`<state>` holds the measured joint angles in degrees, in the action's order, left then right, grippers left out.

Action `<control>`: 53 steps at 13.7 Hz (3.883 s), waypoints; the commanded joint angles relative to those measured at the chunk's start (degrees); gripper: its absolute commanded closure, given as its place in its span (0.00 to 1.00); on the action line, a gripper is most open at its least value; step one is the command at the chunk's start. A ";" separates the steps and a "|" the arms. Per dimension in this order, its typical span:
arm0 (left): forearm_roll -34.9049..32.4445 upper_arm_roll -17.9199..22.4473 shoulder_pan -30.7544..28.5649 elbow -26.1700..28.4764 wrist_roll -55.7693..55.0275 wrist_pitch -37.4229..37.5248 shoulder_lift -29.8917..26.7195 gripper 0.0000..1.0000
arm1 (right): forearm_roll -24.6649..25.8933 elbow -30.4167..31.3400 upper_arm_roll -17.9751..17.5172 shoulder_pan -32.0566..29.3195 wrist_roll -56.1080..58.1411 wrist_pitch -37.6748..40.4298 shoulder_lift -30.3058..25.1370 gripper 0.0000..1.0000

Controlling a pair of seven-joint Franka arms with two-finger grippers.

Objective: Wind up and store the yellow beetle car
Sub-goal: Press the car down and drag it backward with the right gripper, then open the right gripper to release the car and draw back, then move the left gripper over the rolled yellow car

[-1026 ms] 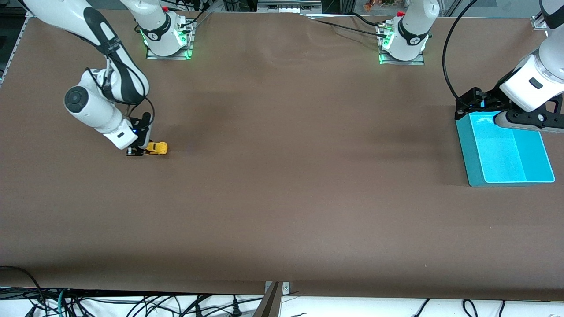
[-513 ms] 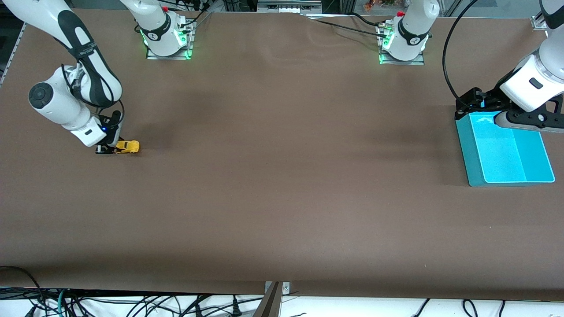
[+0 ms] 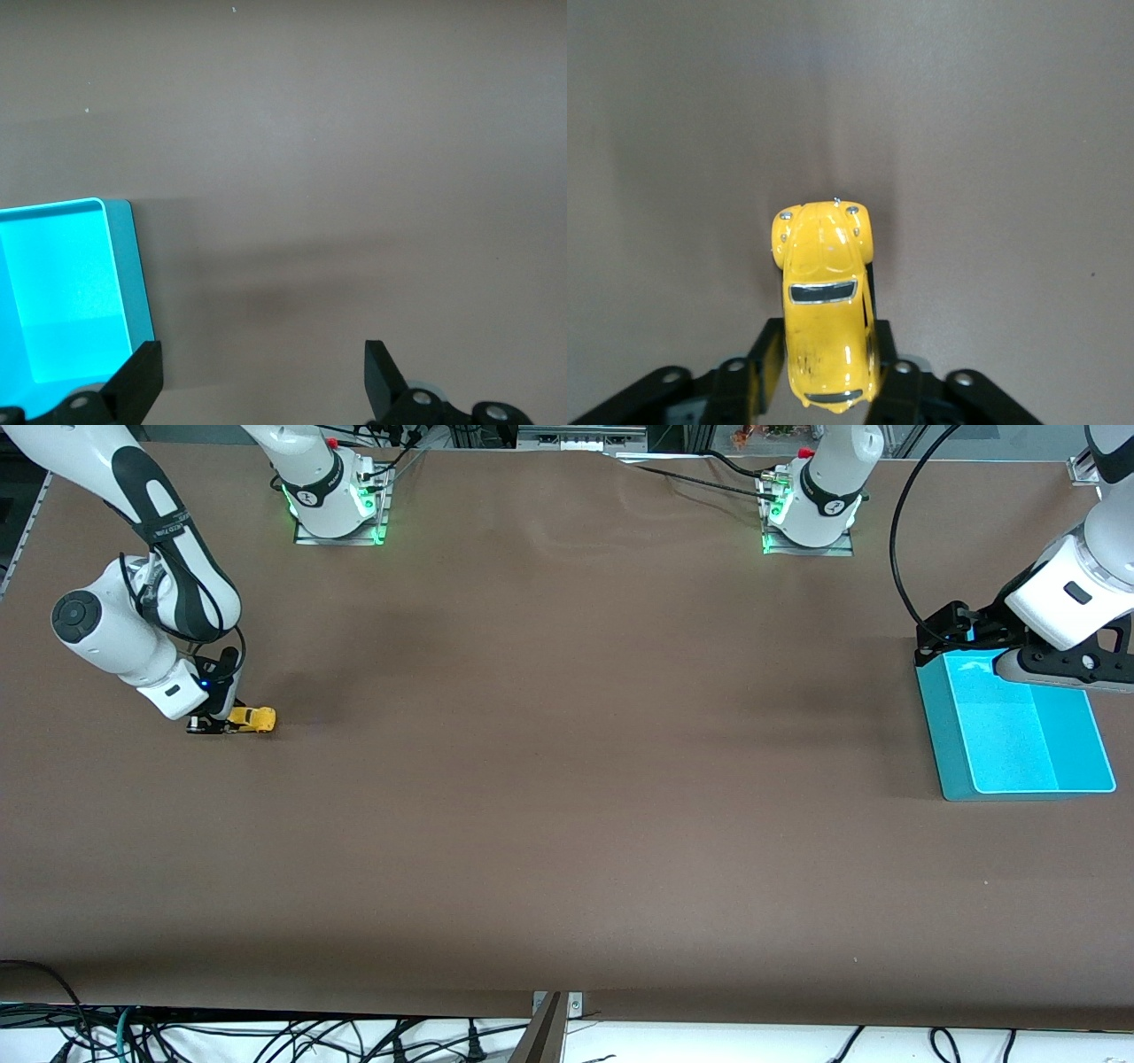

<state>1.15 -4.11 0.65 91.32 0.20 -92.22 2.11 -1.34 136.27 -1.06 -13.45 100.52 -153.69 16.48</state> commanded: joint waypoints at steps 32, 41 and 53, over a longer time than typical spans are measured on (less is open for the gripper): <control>3.75 -0.11 0.23 0.26 0.41 6.61 1.31 0.00 | -2.35 -34.66 -11.15 2.99 -93.14 59.65 -23.25 0.00; 3.25 -9.69 1.81 13.51 18.92 0.50 2.19 0.00 | -2.36 -34.58 -11.15 2.99 -92.53 59.65 -22.98 0.00; -1.40 -13.90 3.48 28.98 40.32 -32.10 12.74 0.00 | -1.48 -34.05 -11.15 2.99 -91.91 59.65 -23.16 0.00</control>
<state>2.25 -16.39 3.74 115.83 39.31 -118.83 16.29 -2.76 102.25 -12.22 -10.38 8.35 -94.88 -6.25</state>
